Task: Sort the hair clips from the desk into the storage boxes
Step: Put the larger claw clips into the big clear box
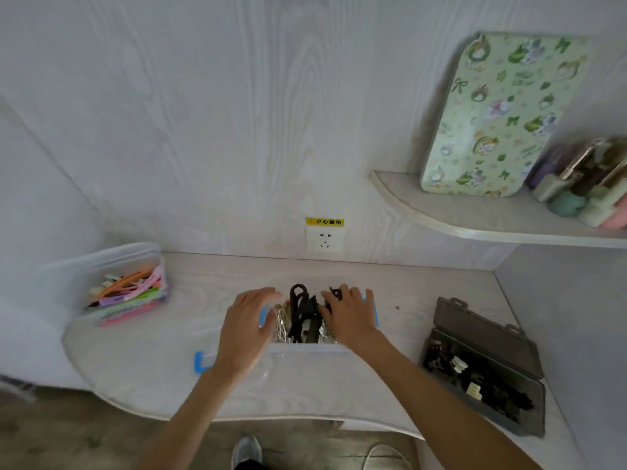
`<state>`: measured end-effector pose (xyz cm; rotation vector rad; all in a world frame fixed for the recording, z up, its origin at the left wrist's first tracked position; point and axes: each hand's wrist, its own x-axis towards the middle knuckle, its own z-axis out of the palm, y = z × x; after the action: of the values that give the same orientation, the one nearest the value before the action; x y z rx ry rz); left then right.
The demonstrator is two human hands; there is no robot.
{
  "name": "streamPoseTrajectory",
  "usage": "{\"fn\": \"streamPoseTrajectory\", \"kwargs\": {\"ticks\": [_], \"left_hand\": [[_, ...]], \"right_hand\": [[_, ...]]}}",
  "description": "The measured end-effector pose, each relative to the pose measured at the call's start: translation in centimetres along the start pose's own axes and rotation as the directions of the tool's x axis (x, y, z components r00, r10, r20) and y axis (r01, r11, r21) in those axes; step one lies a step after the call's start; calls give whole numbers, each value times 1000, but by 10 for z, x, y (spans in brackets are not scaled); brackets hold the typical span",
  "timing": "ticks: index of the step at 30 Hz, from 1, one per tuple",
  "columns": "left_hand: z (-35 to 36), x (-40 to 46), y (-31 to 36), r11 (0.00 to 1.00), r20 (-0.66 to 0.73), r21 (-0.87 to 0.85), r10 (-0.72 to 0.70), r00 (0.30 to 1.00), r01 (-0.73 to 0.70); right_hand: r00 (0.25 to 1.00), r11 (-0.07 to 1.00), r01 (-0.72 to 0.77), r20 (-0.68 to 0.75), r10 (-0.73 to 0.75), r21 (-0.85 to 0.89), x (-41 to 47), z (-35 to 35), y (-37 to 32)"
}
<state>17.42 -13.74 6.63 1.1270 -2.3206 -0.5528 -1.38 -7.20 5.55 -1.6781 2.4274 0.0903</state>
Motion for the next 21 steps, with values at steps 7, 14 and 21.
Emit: {"fn": "streamPoseTrajectory", "kwargs": {"ticks": [7, 14, 21], "left_hand": [[-27, -40, -70, 899, -54, 52, -432, 900, 435], [-19, -78, -110, 627, 132, 140, -779, 614, 766], [-17, -95, -103, 554, 56, -43, -830, 556, 831]], "right_hand": [[940, 948, 142, -339, -38, 286, -26, -19, 20], [862, 745, 506, -213, -461, 434, -81, -28, -39], [794, 926, 66, 542, -274, 372, -56, 34, -110]]}}
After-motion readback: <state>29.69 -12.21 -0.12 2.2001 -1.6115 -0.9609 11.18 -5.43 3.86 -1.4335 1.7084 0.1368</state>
